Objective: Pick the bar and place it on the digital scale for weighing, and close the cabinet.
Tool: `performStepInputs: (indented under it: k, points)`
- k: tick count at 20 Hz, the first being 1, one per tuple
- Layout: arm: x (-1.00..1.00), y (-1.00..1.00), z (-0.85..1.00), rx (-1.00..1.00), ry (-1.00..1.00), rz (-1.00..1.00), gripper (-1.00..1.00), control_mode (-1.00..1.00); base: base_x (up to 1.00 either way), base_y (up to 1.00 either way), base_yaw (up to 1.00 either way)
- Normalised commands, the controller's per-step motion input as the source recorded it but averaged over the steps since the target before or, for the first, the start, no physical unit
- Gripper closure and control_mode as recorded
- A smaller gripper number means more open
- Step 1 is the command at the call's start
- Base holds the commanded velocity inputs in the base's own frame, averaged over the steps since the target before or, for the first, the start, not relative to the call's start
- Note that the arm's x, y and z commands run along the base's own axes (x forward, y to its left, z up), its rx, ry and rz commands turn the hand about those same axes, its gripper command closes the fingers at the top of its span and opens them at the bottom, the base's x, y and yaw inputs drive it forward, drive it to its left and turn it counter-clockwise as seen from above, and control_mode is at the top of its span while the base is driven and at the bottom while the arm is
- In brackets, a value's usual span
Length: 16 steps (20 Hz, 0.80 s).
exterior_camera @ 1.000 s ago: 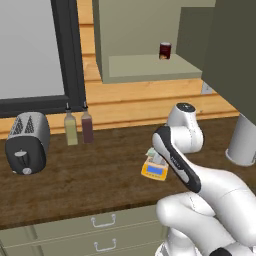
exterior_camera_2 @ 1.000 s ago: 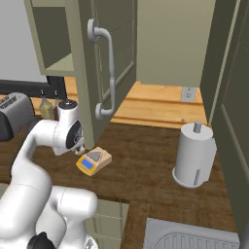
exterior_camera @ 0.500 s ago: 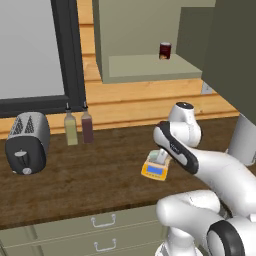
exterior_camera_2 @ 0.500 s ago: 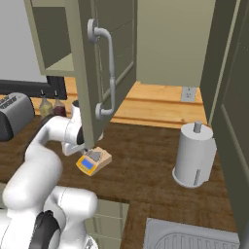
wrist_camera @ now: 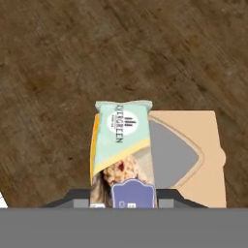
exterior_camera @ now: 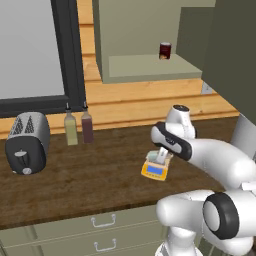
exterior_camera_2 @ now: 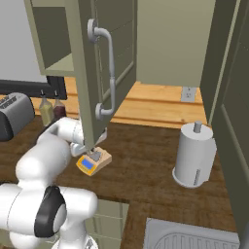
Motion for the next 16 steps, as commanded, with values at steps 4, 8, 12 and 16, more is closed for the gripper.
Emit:
performStepInputs:
  k: [4,8,12,16]
  points:
    - [0.28,0.00,-0.30,0.00,0.00,0.05,1.00,-1.00,0.00,0.00,0.00]
    - [0.25,0.00,-0.30,0.00,0.00,0.02,1.00,-1.00,0.00,0.00,0.00]
    - [0.13,0.00,-0.22,0.00,0.00,0.01,1.00,-1.00,0.00,0.00,0.00]
    - [0.12,0.00,-0.17,0.00,-0.03,0.00,1.00,-1.00,0.00,0.00,0.00]
